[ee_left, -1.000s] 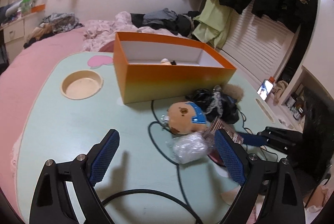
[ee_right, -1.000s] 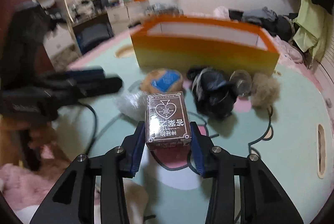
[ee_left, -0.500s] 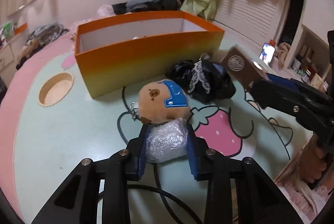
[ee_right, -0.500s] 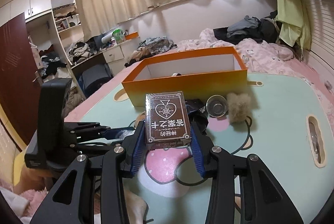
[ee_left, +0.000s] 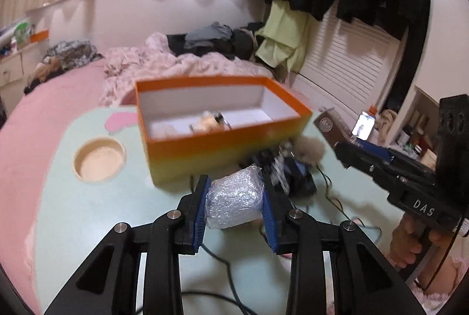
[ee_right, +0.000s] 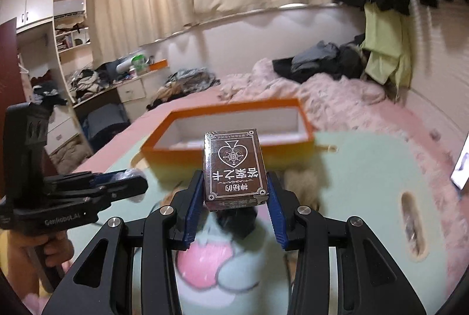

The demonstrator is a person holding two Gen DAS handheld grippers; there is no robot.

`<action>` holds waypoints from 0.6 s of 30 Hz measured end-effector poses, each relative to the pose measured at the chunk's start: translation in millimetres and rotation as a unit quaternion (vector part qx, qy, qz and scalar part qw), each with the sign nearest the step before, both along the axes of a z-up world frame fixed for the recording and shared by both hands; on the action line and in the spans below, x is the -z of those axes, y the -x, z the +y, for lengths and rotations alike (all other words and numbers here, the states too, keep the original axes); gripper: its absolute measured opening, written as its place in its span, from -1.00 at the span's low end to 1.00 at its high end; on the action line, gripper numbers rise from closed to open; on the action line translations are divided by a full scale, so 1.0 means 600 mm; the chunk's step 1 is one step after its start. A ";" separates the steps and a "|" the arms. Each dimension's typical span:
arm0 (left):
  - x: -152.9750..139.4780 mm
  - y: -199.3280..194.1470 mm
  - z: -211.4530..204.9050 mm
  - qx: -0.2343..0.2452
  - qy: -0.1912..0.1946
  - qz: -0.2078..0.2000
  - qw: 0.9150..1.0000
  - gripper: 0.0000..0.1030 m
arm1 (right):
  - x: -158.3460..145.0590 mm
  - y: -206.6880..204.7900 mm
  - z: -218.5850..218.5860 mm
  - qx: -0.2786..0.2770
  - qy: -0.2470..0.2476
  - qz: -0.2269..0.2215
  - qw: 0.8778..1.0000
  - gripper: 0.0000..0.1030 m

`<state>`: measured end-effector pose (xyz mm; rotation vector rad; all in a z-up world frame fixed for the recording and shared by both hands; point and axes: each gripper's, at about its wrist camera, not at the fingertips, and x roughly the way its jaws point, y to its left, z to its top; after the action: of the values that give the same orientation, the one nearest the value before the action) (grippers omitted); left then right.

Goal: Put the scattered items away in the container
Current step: 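Place the card box and wrapped item into the orange box with both grippers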

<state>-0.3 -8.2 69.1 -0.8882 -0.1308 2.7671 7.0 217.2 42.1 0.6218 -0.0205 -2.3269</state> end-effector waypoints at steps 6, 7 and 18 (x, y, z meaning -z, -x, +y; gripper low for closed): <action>-0.068 0.051 -0.003 -0.006 0.006 0.042 0.999 -0.39 | -0.057 0.050 -0.030 0.031 0.001 0.022 0.999 -0.18; -0.078 0.058 -0.003 -0.006 0.008 0.047 0.999 -0.39 | -0.067 0.063 -0.036 0.038 0.003 0.021 0.999 -0.18; -0.086 0.162 -0.009 -0.046 0.015 0.036 0.998 -0.39 | -0.060 0.167 -0.085 0.072 -0.049 -0.002 0.996 -0.17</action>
<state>-97.7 -13.6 120.9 -0.8089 -0.1225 2.8894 -93.1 166.2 78.1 0.6940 0.0479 -2.4784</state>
